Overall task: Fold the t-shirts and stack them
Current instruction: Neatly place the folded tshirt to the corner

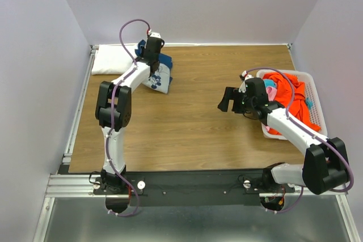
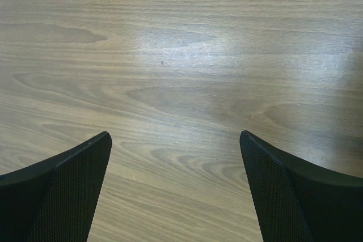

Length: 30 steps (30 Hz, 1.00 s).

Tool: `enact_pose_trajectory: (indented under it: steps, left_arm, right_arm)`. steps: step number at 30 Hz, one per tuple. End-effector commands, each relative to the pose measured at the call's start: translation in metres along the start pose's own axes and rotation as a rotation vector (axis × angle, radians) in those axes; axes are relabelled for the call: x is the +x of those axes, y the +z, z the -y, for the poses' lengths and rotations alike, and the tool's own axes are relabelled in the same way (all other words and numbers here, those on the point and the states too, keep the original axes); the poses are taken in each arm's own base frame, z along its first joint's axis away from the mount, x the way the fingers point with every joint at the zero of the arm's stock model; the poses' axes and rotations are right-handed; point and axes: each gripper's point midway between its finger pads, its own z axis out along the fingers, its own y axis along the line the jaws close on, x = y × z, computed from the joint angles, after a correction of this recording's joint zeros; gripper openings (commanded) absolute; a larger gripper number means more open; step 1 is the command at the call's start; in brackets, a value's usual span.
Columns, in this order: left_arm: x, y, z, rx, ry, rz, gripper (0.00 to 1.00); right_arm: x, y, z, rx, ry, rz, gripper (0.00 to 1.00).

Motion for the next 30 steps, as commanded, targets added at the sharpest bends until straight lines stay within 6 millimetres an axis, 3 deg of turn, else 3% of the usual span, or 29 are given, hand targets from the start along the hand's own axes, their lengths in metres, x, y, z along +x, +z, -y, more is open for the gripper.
enact_pose_trajectory:
  steps: [1, 6, 13, 18, 30]
  left_arm:
    - [-0.037, 0.019, -0.034, -0.101, 0.125, 0.103, 0.00]
    - [-0.064, 0.040, -0.068, -0.164, 0.212, 0.158, 0.00]
    - [-0.077, 0.055, -0.107, -0.242, 0.286, 0.167, 0.00]
    - [-0.092, 0.044, -0.126, -0.288, 0.301, 0.192, 0.00]
    - [-0.136, 0.007, -0.145, -0.301, 0.330, 0.284, 0.00]
  right_arm:
    - [-0.001, -0.002, 0.011, 0.049, -0.020, 0.011, 1.00]
    - [-0.003, -0.001, 0.017, 0.079, -0.024, 0.018, 1.00]
    - [-0.005, 0.004, 0.024, 0.113, -0.029, 0.014, 1.00]
    - [-0.003, 0.008, 0.027, 0.127, -0.030, 0.002, 1.00]
    - [-0.007, 0.005, 0.027, 0.129, -0.031, 0.017, 1.00]
